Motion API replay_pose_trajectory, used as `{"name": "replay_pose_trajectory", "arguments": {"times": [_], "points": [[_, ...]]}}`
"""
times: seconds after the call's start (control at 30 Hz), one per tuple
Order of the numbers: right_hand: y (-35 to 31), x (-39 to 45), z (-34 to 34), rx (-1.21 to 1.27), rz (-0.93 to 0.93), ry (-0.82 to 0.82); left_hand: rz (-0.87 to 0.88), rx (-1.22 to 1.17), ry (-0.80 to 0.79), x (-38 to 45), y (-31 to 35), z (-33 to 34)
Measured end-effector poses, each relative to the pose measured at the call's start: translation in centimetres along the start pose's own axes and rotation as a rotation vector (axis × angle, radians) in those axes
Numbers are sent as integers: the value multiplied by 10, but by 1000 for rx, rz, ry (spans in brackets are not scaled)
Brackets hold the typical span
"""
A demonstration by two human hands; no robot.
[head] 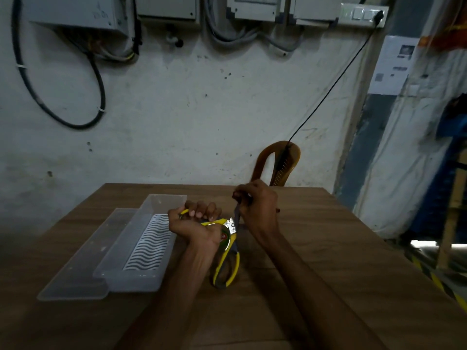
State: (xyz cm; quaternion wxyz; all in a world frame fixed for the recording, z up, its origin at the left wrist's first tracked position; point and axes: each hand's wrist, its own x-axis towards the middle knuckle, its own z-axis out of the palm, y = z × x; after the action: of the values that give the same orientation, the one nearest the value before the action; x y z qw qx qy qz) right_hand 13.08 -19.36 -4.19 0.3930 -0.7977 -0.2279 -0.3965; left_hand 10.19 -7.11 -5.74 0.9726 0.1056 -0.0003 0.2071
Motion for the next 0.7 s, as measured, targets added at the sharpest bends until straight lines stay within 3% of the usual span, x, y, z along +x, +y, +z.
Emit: {"name": "replay_pose_trajectory", "arguments": {"times": [0.13,0.2,0.33,0.4,0.5,0.6,0.7], "points": [[-6,19,-14,258,308,190,0,-22,23,3,3,-4],[-5,13,-28,340,368,236,5,-28,30,5,4,-4],[-4,-16,-35,467,335,-153,7,-25,23,5,2,-3],[4,-20,-26,346,278,-177,-2,-18,16,5,1,-3],[8,-11,-18,249,193,-86,-9,-9,8,3,0,-2],[10,9,-26,313,296,16,-17,-18,9,2,0,-2],[31,28,-40,224,416,149,-27,-29,5,3,2,-2]]}}
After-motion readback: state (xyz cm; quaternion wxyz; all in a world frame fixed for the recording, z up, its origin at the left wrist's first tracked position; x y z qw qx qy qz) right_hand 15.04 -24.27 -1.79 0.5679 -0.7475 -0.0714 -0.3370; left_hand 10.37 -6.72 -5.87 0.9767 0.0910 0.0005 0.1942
